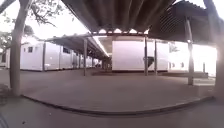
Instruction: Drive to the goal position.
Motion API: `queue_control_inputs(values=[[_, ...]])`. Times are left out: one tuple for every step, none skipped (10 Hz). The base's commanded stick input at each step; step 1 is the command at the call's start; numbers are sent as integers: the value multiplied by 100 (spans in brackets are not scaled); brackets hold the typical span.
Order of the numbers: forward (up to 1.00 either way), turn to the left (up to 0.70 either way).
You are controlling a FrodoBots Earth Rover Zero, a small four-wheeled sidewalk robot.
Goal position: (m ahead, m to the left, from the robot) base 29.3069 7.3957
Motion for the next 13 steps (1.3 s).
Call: queue_control_inputs(values=[[15, 0], [0, 0], [29, 0], [76, 0], [41, 0], [0, 0], [0, 0], [40, 0], [85, 0], [85, 0], [0, 0], [20, 0], [67, 0]])
